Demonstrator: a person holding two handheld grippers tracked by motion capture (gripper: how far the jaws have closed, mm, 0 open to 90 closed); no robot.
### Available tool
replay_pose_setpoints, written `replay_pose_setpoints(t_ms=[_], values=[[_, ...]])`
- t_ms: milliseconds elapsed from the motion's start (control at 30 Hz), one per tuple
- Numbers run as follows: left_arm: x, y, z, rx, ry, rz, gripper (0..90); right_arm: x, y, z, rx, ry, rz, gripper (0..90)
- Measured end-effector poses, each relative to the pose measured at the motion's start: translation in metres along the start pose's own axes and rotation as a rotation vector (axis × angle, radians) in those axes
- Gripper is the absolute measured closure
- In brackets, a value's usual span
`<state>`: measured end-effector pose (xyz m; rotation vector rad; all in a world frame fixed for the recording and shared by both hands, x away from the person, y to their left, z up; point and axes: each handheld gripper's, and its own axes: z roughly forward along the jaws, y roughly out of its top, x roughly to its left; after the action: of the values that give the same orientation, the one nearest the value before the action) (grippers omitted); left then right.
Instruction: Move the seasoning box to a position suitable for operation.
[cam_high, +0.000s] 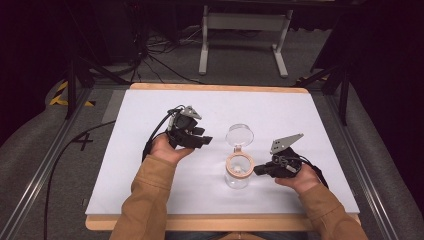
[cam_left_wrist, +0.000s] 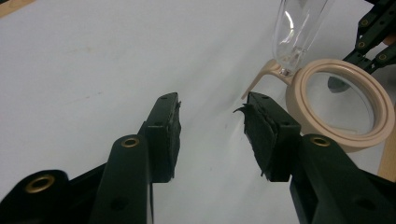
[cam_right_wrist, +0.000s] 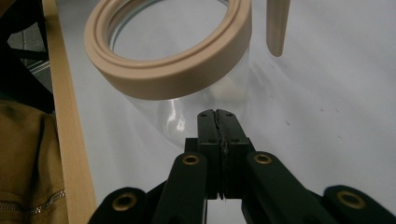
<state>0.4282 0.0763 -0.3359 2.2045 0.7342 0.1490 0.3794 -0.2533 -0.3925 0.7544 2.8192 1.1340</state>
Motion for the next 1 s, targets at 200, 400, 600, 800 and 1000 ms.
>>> replay_pose_setpoints(t_ms=[200,400,600,800,1000], values=[[0.000,0.000,0.002,0.006,-0.004,0.004,55.6,0.002,0.000,0.001,0.014,0.005,-0.004,89.0],[-0.001,0.000,0.004,0.010,-0.010,0.003,55.7,0.003,0.000,0.002,0.023,-0.001,0.001,87.8],[-0.002,0.001,0.007,0.004,-0.012,0.012,61.6,0.001,0.000,0.000,0.008,-0.003,0.009,87.7],[-0.003,0.002,0.008,-0.016,-0.039,0.003,88.0,0.002,0.000,-0.010,-0.041,-0.035,0.012,88.7],[-0.004,0.005,0.010,-0.053,-0.035,-0.001,89.8,0.005,0.003,-0.024,-0.102,-0.053,0.008,89.0]])
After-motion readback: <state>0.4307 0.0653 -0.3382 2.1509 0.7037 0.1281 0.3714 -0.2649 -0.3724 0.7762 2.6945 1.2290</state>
